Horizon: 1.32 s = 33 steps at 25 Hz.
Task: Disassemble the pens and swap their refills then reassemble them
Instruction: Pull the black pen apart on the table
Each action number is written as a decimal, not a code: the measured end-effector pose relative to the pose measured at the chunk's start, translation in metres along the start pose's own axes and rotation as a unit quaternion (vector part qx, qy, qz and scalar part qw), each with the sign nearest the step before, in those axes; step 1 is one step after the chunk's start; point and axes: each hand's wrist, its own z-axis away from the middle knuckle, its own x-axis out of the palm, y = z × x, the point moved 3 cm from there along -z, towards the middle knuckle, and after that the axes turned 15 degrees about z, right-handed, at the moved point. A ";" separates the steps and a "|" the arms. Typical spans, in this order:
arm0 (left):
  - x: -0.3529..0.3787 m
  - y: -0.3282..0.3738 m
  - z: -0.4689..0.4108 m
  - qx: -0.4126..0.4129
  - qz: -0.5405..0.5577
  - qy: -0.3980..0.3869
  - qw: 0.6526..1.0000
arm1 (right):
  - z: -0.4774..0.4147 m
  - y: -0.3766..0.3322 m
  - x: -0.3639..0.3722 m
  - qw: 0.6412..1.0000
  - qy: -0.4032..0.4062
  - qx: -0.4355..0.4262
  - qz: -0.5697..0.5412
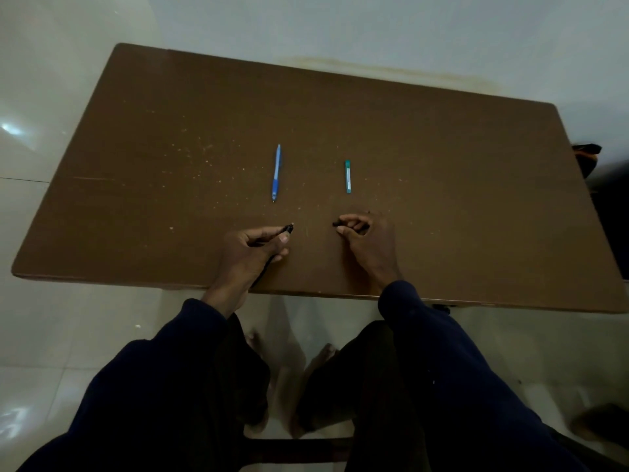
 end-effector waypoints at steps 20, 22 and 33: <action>0.010 0.003 0.000 0.023 -0.029 -0.037 0.999 | 0.024 -0.066 -0.007 0.981 -0.117 -0.070 -0.141; 0.009 0.004 0.000 0.024 -0.036 -0.038 0.998 | 0.022 -0.067 -0.008 0.979 -0.135 -0.075 -0.131; 0.014 0.002 -0.001 0.043 -0.082 -0.049 0.994 | 0.017 -0.064 -0.013 0.988 -0.122 -0.088 -0.033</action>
